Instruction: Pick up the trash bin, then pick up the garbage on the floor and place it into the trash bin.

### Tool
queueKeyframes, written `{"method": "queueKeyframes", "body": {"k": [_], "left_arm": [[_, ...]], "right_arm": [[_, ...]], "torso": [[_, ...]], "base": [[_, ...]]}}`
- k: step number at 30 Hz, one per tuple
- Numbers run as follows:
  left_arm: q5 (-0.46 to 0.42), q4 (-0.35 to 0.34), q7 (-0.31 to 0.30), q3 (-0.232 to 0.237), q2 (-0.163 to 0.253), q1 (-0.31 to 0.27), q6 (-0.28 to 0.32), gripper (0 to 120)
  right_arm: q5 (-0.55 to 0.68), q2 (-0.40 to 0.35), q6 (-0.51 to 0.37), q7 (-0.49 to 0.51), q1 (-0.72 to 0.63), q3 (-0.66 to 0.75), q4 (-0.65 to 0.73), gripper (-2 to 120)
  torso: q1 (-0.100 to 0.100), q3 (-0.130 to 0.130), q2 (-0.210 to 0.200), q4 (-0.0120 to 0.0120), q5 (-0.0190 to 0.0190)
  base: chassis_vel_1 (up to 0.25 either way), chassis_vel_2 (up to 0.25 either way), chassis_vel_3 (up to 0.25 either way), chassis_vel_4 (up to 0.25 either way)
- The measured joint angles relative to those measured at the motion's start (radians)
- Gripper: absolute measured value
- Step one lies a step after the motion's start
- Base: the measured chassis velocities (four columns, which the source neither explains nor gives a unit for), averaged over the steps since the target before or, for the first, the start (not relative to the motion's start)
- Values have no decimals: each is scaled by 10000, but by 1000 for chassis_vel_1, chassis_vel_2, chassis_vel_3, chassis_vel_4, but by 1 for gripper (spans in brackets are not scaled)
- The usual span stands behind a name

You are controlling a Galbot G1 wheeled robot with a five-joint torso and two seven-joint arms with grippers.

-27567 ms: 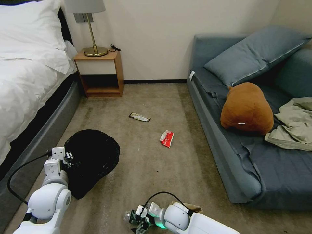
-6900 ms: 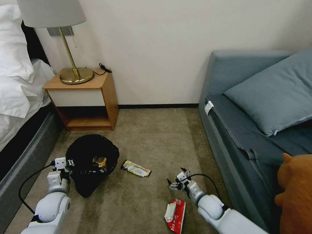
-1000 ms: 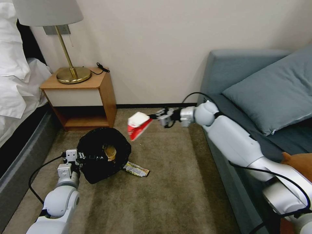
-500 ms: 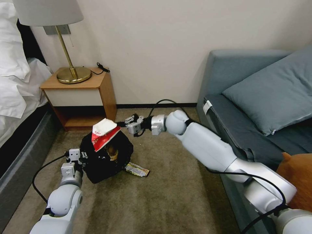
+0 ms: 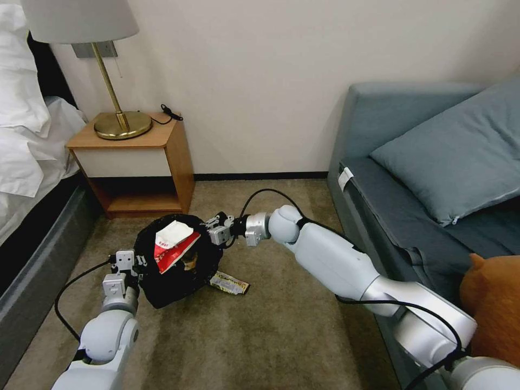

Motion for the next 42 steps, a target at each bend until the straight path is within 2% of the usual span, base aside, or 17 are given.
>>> {"method": "queueKeyframes", "body": {"k": [5, 7, 10, 12, 13, 14, 16, 18, 19, 22, 24, 26, 29, 33, 34, 37, 42], "left_arm": [[-22, -2, -4, -27, 42, 23, -10, 1], [-46, -5, -6, -53, 67, 36, -23, 1], [-58, -7, -6, -66, 73, 43, -38, 1], [-70, -7, -10, -103, 91, 75, -67, 1], [-70, -7, -10, -103, 91, 75, -67, 1], [-81, -2, -10, -139, 110, 100, -77, 1], [-92, 14, -10, -167, 132, 111, -85, 1], [-145, 92, -10, -276, 209, 101, -110, 1], [-145, 92, -10, -276, 209, 101, -110, 1], [-285, 201, -15, -498, 352, -11, -111, 1], [-335, 226, -20, -565, 393, -48, -111, 1], [-596, 362, -104, -807, 527, -220, -111, 1], [-747, 467, -149, -957, 627, -329, -112, 1], [-929, 765, -186, -1181, 791, -464, -121, 1], [-964, 960, -187, -1294, 822, -509, -163, 1], [-1009, 1137, -192, -1398, 831, -529, -193, 1], [-1032, 1273, -188, -1446, 844, -563, -201, 1]], "right_arm": [[-23, 43, -26, 71, -36, -73, 17, 13], [-117, 71, -28, 118, -52, -97, 16, 25], [-178, 72, -28, 123, -59, -98, 16, 30], [-267, 64, -28, 128, -74, -99, 0, 43], [-267, 64, -28, 128, -74, -99, 0, 43], [-286, 63, -38, 156, -75, -92, -12, 50], [-287, 66, -64, 186, -76, -85, -28, 54], [-278, 122, -162, 260, -74, -16, -136, 67], [-278, 122, -162, 260, -74, -16, -136, 67], [-233, 277, -252, 339, -50, 147, -445, 80], [-231, 324, -273, 377, -47, 185, -556, 83], [-317, 456, -283, 475, -57, 351, -903, 95], [-360, 494, -398, 528, -111, 444, -1013, 99], [-81, 461, -1023, 654, -306, 530, -1044, 100], [223, 419, -1419, 678, -448, 553, -1062, 100], [745, 366, -1807, 685, -653, 491, -1221, 100], [969, 445, -1934, 791, -960, 396, -1812, 100]], "torso": [[0, 0, 0, 1, 0], [0, 0, 0, 1, 0], [0, 0, 0, 1, 0], [0, 0, 0, 0, 0], [0, 0, 0, 0, 0], [0, 0, 0, 1, 0], [0, 0, 0, 1, -1], [0, 0, -1, 1, -1], [0, 0, -1, 1, -1], [0, 0, 0, 1, -1], [0, 0, 0, 1, -1], [0, 0, -1, 1, -2], [0, 0, 0, 1, 0], [0, 0, 0, 1, 0], [0, 0, 0, 1, -1], [0, 0, 0, 2, -1], [0, 0, 0, -2, -1]], "base": [[0, 0, 0, 0], [0, 0, 0, 0], [0, 0, 0, 0], [0, 0, 0, 0], [0, 0, 0, 0], [0, 0, 0, 0], [0, 0, 0, 0], [0, 0, 0, 0], [0, 0, 0, 0], [0, 0, 0, 0], [0, 0, 0, 0], [0, 0, 0, 0], [0, 0, 0, 0], [0, 0, 0, 0], [0, 0, 0, 0], [0, 0, 0, 0], [0, 0, 0, 0]]}}
